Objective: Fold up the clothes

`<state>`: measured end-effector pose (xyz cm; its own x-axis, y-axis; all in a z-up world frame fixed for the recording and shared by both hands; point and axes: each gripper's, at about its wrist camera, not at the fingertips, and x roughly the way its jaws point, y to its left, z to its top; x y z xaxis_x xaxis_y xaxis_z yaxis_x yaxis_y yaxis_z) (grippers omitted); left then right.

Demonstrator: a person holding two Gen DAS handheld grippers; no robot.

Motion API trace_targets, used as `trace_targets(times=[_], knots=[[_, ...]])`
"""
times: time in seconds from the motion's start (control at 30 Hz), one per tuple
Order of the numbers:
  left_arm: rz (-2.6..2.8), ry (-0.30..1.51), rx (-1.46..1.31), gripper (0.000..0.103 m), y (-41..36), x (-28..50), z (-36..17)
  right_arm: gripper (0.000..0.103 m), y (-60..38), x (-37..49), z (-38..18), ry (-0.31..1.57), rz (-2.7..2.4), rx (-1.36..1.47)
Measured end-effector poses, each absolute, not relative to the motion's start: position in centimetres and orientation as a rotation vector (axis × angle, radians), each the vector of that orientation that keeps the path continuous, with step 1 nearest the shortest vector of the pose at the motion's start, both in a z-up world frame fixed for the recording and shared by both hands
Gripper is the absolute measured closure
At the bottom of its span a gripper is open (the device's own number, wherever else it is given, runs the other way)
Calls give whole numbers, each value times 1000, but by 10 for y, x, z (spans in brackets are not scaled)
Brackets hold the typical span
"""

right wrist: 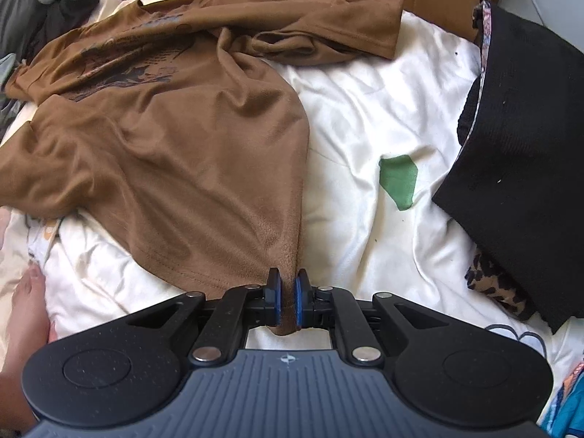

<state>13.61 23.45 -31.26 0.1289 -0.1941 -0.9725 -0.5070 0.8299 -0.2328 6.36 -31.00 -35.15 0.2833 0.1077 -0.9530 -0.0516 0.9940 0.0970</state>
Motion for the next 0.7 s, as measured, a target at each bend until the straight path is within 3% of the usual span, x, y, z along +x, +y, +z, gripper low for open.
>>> trace_targets(times=[0.7], knots=[[123,1383,-529,97,264,102,-239,97,-276,53,-263,1369,172,-86]])
